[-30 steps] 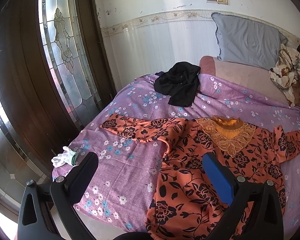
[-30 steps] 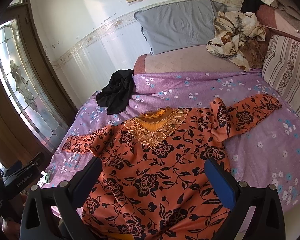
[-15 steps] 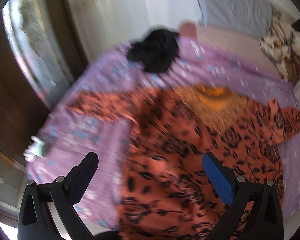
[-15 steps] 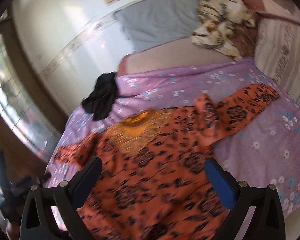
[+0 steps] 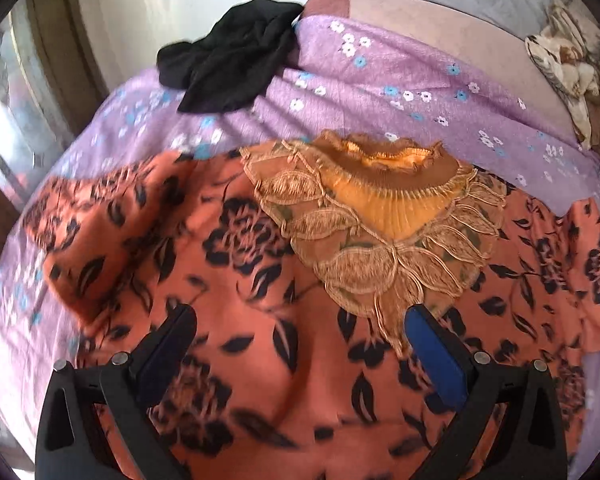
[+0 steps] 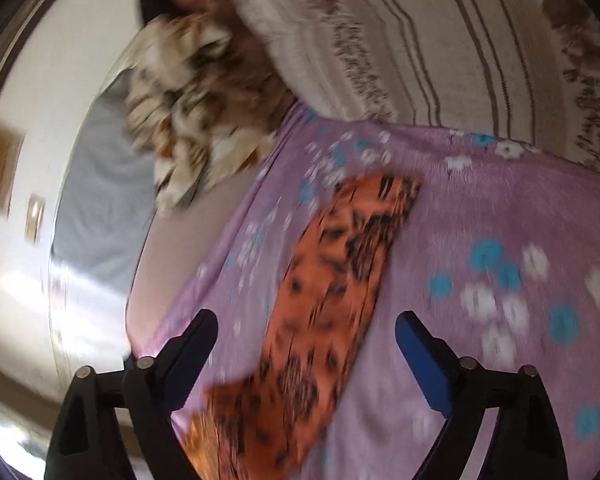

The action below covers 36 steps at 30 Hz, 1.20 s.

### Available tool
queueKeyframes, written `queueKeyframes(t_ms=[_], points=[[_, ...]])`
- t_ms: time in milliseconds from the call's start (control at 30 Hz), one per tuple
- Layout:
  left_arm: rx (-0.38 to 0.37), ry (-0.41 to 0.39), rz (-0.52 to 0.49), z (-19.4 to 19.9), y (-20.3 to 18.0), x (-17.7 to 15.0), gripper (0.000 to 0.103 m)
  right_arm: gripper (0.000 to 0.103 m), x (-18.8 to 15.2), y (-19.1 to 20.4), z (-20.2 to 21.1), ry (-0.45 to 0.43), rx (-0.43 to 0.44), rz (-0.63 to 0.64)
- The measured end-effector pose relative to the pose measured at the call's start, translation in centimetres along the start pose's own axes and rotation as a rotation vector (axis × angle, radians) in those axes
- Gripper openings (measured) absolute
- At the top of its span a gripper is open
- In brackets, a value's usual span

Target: Fold small clothes

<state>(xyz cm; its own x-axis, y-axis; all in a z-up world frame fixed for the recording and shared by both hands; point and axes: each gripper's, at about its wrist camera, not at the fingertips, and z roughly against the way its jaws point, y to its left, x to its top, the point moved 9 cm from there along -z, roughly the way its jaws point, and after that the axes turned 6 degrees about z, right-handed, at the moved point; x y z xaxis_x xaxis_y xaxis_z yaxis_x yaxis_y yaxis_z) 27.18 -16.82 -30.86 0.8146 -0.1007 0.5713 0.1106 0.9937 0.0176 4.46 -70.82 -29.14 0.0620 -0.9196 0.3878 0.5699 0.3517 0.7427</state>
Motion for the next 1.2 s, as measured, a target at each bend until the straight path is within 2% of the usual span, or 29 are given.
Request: queueKeyframes(t_ms=[100, 233, 367, 400, 433, 467, 500, 567, 733, 867, 1033, 1200], points=[[0.0, 0.004, -0.033, -0.8, -0.6, 0.6, 0.103, 0.077, 2.0, -2.7, -3.7, -0.016, -0.049, -0.071], [0.034, -0.064, -0.081, -0.2, -0.7, 2.0, 0.103, 0.07, 3.3, -5.5, -6.7, -0.036, -0.127, -0.145], [0.03, -0.085, -0.087, -0.2, -0.5, 2.6, 0.103, 0.046, 4.2, -6.9, -8.4, -0.075, -0.188, -0.156], [0.035, -0.084, -0.086, -0.4, -0.4, 2.7, 0.103, 0.033, 4.6, -7.1, -8.7, -0.087, -0.19, -0.153], [0.041, -0.078, -0.081, -0.7, -0.2, 2.7, 0.103, 0.026, 4.9, -7.3, -8.8, -0.095, -0.197, -0.154], [0.044, -0.071, -0.075, -0.8, 0.0, 2.8, 0.103, 0.012, 5.1, -7.5, -8.9, -0.101, -0.197, -0.156], [0.044, -0.068, -0.067, -1.0, 0.2, 2.9, 0.103, 0.007, 5.1, -7.6, -8.8, -0.099, -0.19, -0.162], [0.046, -0.066, -0.042, -1.0, 0.9, 3.3, 0.103, 0.006, 4.8, -7.1, -8.1, -0.112, -0.162, -0.163], [0.053, -0.116, 0.003, 0.6, 2.7, 4.7, 0.103, 0.006, 4.2, -2.1, -4.2, -0.162, -0.045, -0.075], [0.079, -0.155, 0.031, 2.0, 5.0, 6.0, 0.103, 0.006, 2.1, 4.6, -0.7, -0.162, 0.06, 0.029], [0.13, -0.187, 0.126, 3.3, 10.1, 7.8, 0.103, 0.006, -4.1, 14.9, 1.9, -0.116, 0.188, 0.163], [0.211, -0.192, 0.263, 4.1, 17.7, 8.8, 0.103, 0.006, -13.7, 25.0, 2.4, -0.029, 0.306, 0.292]])
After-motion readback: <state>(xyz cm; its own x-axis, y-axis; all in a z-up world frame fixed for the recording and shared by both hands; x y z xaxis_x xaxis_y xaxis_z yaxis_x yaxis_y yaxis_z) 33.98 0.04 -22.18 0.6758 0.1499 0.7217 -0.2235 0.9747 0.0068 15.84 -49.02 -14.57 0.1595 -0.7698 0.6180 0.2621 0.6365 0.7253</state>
